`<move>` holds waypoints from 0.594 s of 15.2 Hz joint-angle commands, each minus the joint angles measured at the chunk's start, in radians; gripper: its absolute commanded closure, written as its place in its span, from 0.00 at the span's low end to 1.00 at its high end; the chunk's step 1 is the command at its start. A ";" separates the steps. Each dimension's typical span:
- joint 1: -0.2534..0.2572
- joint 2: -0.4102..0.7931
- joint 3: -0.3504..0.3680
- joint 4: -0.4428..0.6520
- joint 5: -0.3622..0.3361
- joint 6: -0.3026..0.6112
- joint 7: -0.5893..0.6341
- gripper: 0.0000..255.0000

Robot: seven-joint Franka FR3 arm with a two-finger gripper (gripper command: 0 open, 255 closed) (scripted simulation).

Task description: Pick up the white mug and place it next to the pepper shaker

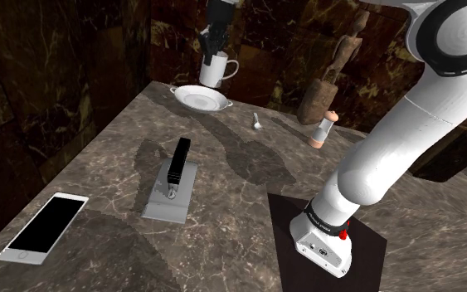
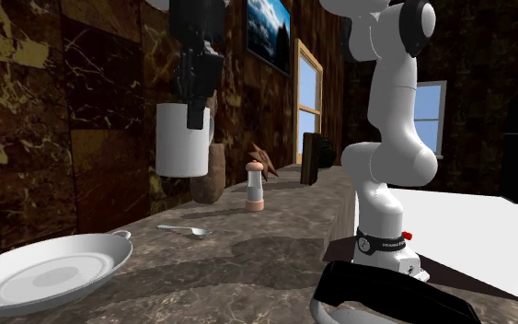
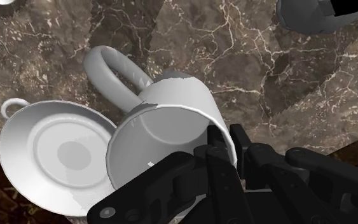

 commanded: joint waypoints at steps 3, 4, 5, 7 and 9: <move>-0.001 0.007 0.000 0.064 -0.001 -0.057 -0.001 1.00; -0.001 0.010 0.000 0.080 -0.001 -0.071 -0.001 1.00; -0.001 0.011 0.000 0.090 -0.001 -0.079 -0.001 1.00; -0.014 -0.056 -0.020 0.016 0.006 -0.072 -0.035 1.00; -0.027 -0.120 -0.042 -0.051 0.009 -0.069 -0.070 1.00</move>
